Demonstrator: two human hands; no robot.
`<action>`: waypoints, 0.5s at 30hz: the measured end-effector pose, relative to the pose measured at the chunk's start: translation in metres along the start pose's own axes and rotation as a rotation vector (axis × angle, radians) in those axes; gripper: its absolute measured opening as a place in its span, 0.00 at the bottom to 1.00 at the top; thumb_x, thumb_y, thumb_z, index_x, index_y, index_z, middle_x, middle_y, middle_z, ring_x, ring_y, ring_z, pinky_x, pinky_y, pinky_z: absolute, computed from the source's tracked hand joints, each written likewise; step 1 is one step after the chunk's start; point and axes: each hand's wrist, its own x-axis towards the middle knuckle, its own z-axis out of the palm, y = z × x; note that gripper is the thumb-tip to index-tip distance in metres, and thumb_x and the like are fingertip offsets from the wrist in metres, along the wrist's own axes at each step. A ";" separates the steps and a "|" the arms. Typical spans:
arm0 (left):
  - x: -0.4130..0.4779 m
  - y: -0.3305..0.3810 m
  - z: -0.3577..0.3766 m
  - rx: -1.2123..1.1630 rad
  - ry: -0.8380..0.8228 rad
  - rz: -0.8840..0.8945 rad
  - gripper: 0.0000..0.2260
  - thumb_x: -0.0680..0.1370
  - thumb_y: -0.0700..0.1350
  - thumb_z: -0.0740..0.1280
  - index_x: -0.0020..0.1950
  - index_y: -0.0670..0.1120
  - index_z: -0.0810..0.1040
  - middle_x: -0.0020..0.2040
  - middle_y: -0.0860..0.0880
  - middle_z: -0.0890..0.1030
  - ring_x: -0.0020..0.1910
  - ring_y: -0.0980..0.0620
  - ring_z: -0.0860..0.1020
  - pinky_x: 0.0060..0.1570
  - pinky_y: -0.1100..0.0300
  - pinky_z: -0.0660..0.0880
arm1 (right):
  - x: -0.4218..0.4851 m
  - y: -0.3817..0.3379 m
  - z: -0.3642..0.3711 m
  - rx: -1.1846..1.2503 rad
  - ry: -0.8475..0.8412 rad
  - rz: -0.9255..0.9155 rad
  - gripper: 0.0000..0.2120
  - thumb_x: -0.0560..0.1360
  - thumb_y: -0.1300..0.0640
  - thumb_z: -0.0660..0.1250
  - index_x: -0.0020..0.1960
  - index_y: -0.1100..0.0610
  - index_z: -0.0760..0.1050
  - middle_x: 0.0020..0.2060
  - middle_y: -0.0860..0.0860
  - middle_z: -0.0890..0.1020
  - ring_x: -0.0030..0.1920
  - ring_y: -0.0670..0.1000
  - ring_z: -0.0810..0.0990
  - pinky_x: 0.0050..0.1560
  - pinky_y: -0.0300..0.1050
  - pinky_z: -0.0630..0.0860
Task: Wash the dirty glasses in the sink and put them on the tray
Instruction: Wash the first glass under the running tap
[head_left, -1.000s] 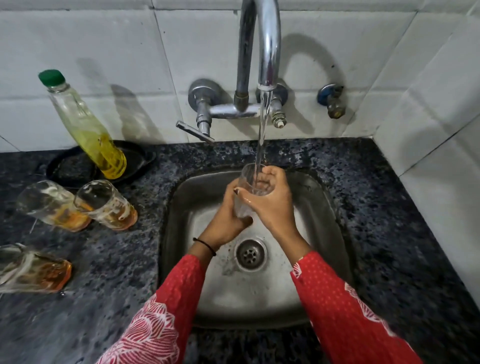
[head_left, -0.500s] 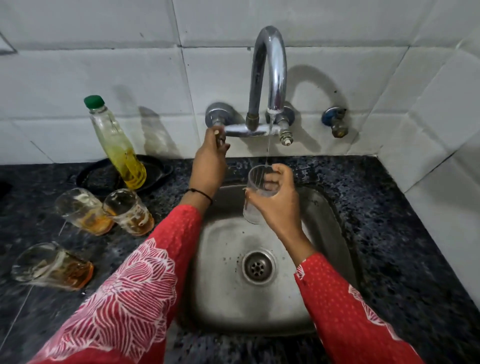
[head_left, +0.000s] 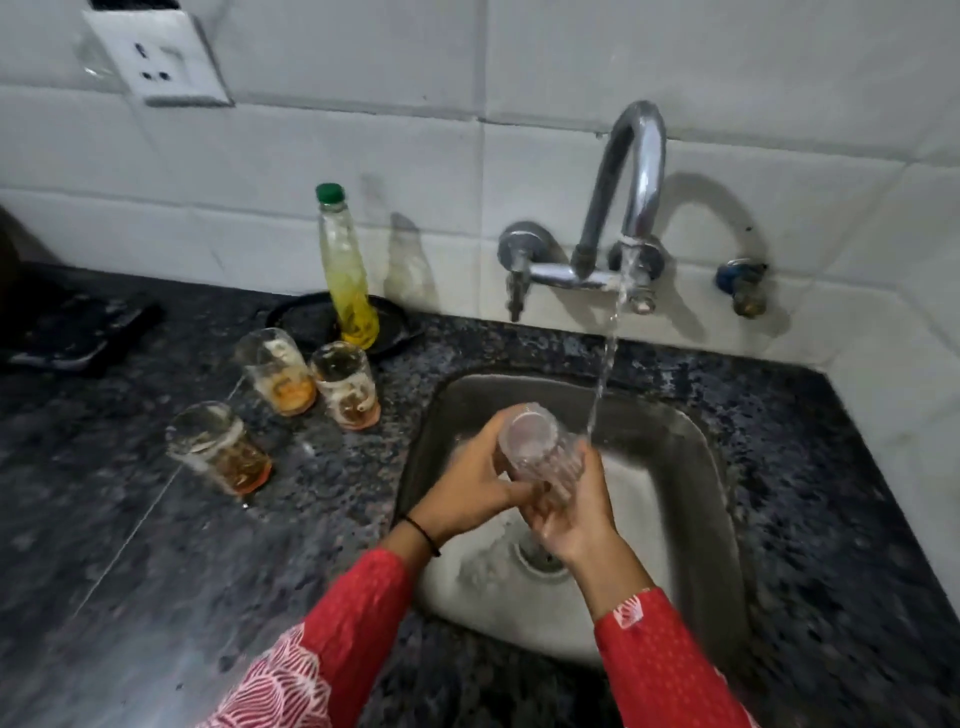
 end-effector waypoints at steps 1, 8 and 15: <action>-0.004 0.004 -0.001 -0.002 0.025 -0.002 0.33 0.68 0.32 0.74 0.70 0.41 0.66 0.65 0.43 0.75 0.62 0.54 0.75 0.60 0.62 0.73 | -0.003 0.002 0.001 -0.035 -0.011 -0.012 0.25 0.74 0.38 0.59 0.57 0.56 0.77 0.48 0.57 0.83 0.46 0.55 0.80 0.40 0.45 0.78; -0.042 0.026 -0.038 -0.056 0.318 0.032 0.29 0.67 0.33 0.75 0.66 0.43 0.71 0.61 0.48 0.78 0.61 0.56 0.77 0.58 0.64 0.73 | -0.023 0.036 0.026 -0.686 0.245 -0.815 0.21 0.79 0.61 0.59 0.70 0.47 0.62 0.65 0.55 0.71 0.38 0.53 0.78 0.39 0.47 0.75; -0.055 0.086 -0.161 -0.034 0.425 0.221 0.29 0.67 0.30 0.74 0.65 0.43 0.71 0.59 0.51 0.78 0.59 0.59 0.77 0.58 0.66 0.72 | -0.025 0.074 0.150 -1.272 -0.028 -1.567 0.33 0.68 0.55 0.68 0.71 0.59 0.62 0.68 0.61 0.67 0.67 0.61 0.65 0.67 0.56 0.61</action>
